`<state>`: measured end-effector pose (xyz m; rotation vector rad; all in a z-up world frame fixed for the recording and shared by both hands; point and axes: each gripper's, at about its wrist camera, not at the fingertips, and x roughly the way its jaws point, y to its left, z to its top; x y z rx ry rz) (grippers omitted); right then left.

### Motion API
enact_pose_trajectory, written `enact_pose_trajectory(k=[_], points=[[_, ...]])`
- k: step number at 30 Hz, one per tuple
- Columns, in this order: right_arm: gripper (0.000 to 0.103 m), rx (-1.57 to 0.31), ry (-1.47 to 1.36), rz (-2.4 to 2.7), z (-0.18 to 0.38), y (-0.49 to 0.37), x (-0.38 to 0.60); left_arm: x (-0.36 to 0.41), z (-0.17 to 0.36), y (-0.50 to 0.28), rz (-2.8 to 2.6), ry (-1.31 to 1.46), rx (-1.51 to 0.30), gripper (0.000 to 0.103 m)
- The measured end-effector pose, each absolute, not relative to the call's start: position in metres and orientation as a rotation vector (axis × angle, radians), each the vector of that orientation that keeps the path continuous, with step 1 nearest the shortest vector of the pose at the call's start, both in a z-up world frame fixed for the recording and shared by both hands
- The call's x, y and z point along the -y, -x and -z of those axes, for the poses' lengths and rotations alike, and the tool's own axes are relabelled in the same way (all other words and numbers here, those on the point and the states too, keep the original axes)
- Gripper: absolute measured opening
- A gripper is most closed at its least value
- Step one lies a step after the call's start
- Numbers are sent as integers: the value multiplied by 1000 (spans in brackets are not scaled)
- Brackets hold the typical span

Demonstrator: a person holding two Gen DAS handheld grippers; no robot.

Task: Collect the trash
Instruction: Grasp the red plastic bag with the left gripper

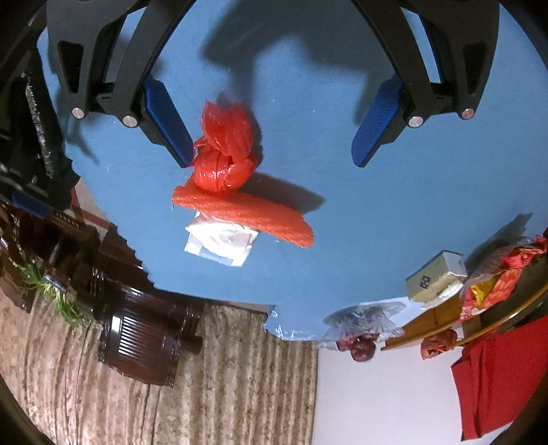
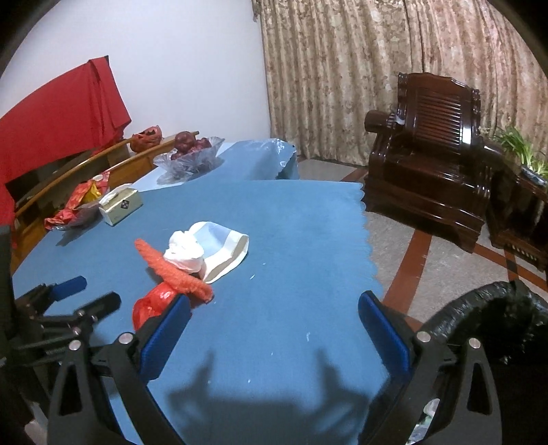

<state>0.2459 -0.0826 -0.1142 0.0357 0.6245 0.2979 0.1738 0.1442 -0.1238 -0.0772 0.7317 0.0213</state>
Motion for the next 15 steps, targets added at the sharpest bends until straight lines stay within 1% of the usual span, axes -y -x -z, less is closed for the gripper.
enact_pose_trajectory(k=[11, 13, 14, 15], points=[[96, -672, -28, -295, 134, -271, 82, -132, 159, -212, 29, 112, -827, 81], [96, -677, -31, -295, 136, -273, 82, -129, 163, -217, 47, 110, -839, 78], [96, -681, -32, -295, 137, -274, 81, -128, 164, -218, 54, 111, -844, 75], [96, -683, -33, -296, 138, -275, 80, -127, 166, -220, 66, 113, -851, 69]])
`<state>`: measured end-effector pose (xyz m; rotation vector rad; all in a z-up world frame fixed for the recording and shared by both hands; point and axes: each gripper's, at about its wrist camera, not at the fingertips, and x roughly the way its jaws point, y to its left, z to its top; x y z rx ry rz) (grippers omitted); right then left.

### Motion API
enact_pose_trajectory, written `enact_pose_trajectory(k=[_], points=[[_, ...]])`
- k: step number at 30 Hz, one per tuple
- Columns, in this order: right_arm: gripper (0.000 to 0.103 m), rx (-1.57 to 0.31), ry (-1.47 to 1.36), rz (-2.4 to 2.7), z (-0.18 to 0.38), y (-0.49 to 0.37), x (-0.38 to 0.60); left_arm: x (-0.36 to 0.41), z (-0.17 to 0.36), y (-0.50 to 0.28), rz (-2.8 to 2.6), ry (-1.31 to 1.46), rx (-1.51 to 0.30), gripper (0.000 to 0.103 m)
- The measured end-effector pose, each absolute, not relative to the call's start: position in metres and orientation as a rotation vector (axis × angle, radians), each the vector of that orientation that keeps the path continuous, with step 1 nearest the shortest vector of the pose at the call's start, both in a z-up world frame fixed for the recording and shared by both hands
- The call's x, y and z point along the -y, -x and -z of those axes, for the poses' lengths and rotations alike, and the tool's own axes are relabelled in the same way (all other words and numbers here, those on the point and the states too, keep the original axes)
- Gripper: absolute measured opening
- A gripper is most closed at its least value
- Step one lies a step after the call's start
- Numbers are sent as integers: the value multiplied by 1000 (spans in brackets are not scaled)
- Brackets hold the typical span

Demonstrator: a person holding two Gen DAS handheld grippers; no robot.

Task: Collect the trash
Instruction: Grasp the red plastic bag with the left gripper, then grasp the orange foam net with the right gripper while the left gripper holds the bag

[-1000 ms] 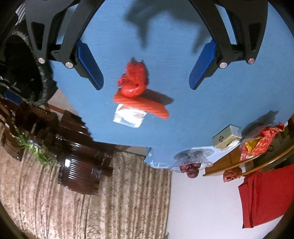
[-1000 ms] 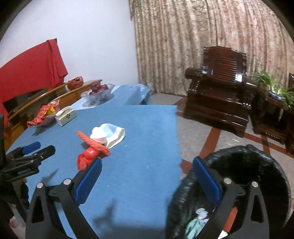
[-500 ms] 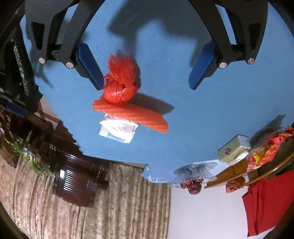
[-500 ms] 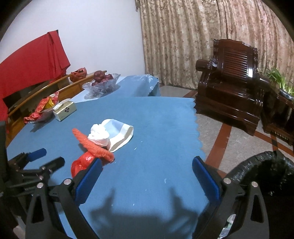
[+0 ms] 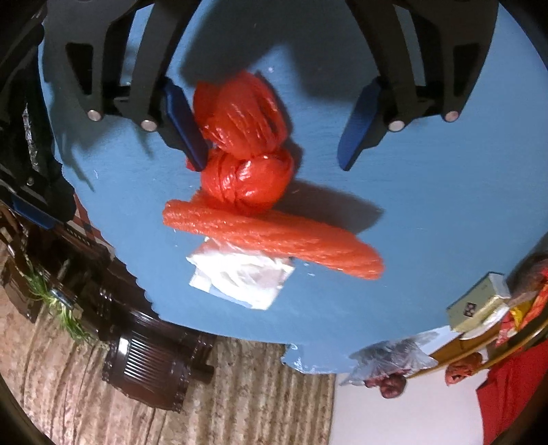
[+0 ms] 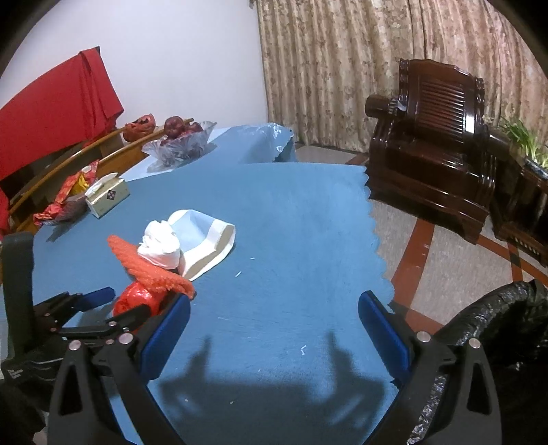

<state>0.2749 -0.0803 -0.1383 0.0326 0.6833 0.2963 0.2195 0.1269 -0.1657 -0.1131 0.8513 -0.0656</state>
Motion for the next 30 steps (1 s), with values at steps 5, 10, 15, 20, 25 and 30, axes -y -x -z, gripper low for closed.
enact_pose_trajectory(k=[5, 10, 15, 20, 25, 30], points=[[96, -689, -24, -305, 141, -275, 75, -124, 167, -222, 135, 143, -869, 38], [96, -684, -15, -314, 139, -274, 69, -131, 159, -207, 126, 150, -844, 34], [96, -682, -9, -332, 137, -273, 60, -149, 149, -185, 74, 159, -823, 34], [96, -682, 1, -362, 137, -270, 43, -178, 145, -166, -18, 161, -812, 33], [96, -687, 17, -400, 138, -267, 22, -207, 139, -158, -105, 151, -800, 33], [96, -697, 38, -431, 144, -267, -2, -221, 136, -151, -151, 143, -784, 33]])
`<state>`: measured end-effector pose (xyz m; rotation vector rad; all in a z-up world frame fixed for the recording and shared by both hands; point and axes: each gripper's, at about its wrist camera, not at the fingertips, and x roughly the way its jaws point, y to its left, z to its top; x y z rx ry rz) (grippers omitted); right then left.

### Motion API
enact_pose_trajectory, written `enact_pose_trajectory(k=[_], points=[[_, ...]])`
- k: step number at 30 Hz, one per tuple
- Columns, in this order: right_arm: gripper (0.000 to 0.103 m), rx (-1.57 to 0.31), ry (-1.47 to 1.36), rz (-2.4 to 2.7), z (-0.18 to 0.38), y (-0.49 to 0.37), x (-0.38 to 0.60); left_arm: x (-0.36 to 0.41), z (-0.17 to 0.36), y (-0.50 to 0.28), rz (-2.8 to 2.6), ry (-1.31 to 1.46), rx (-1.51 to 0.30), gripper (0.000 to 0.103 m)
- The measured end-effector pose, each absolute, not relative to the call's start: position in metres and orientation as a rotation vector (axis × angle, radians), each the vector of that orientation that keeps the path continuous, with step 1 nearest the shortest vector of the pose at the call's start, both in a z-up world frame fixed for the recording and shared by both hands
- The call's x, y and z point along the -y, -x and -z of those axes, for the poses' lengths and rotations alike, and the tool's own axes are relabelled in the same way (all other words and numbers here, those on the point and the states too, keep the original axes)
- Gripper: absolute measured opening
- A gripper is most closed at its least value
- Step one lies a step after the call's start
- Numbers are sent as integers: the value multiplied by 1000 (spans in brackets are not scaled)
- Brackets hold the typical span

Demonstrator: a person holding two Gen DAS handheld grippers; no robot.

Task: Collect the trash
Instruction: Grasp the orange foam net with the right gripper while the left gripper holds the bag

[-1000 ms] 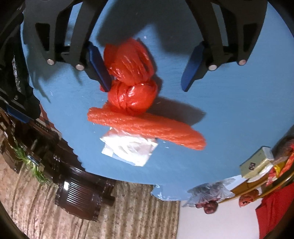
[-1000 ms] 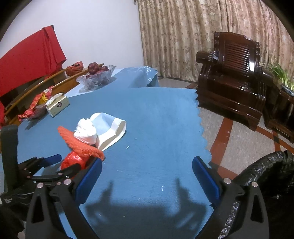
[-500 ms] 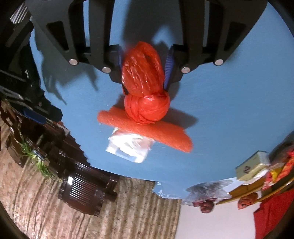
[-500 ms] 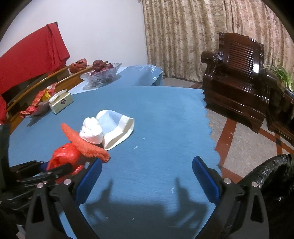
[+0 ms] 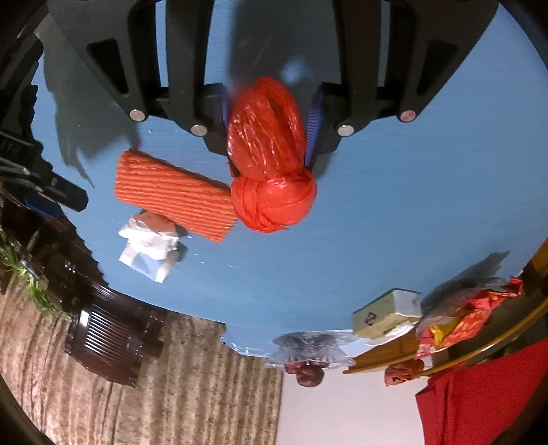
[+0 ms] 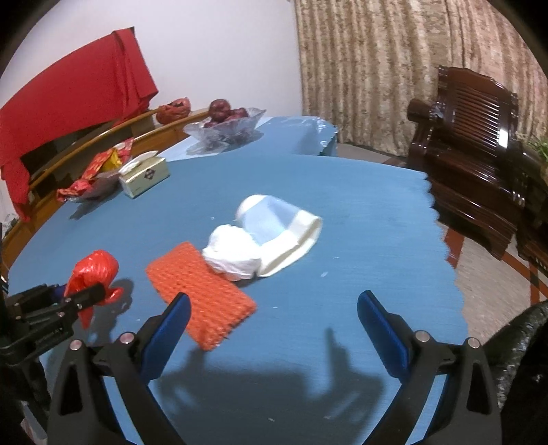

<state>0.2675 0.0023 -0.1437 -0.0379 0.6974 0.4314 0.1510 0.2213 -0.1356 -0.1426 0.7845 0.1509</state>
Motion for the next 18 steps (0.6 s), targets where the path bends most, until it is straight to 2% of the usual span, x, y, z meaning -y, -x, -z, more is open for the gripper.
enact_pose_trajectory(k=[11, 16, 18], points=[[91, -781, 69, -459, 172, -284, -42, -237, 142, -151, -173, 158, -783, 33], [83, -813, 97, -483, 177, -285, -55, -248, 146, -150, -180, 174, -786, 33], [74, -830, 105, -491, 179, -286, -59, -249, 147, -150, -181, 177, -785, 33]])
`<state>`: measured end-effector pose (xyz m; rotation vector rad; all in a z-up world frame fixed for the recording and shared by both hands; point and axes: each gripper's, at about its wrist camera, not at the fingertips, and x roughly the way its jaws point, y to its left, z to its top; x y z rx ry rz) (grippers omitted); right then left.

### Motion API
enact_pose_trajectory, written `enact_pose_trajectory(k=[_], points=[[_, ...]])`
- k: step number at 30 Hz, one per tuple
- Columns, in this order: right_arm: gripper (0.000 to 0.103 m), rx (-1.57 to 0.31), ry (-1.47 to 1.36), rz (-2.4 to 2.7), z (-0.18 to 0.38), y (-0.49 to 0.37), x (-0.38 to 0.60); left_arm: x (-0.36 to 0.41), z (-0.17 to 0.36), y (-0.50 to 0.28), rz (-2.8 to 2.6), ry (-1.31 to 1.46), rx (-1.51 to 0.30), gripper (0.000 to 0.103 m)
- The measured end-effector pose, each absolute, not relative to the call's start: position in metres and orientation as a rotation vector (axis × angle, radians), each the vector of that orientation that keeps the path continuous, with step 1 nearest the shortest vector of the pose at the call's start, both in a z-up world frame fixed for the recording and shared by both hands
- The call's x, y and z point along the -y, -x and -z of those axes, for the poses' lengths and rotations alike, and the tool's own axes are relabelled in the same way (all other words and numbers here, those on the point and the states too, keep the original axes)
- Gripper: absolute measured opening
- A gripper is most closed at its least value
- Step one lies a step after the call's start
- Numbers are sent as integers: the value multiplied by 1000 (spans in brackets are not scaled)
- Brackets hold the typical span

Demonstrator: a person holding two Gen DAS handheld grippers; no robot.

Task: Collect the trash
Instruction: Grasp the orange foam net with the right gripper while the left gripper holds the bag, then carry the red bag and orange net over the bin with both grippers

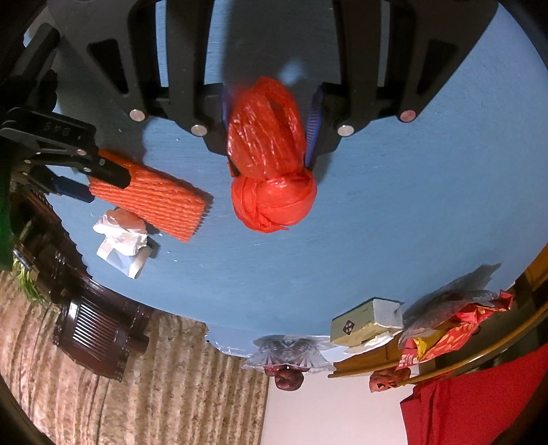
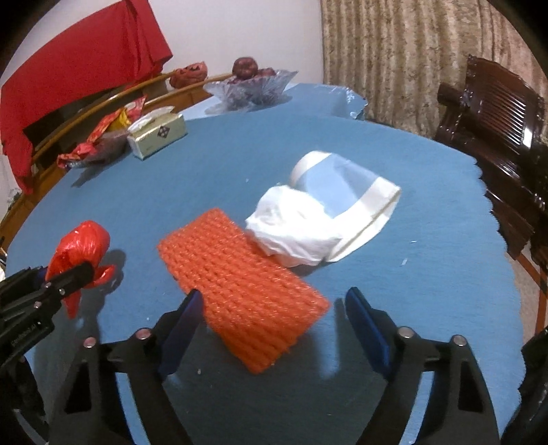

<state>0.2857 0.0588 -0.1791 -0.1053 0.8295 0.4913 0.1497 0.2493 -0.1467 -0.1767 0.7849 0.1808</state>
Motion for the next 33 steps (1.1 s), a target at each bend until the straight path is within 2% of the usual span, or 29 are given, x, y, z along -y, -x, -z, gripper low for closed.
enact_pose_trajectory(k=[2, 4, 6, 11, 33], points=[[69, -839, 108, -504, 180, -285, -62, -250, 146, -149, -181, 182, -784, 33], [59, -841, 114, -521, 180, -283, -64, -251, 146, -149, -183, 185, -783, 33], [44, -847, 110, -551, 180, -279, -66, -251, 145, -148, -184, 190, -782, 33], [23, -855, 120, -593, 178, -268, -70, -250, 140, -144, -186, 194, -771, 33], [22, -751, 21, -540, 118, -211, 11, -198, 98, -121, -108, 162, -696, 33]])
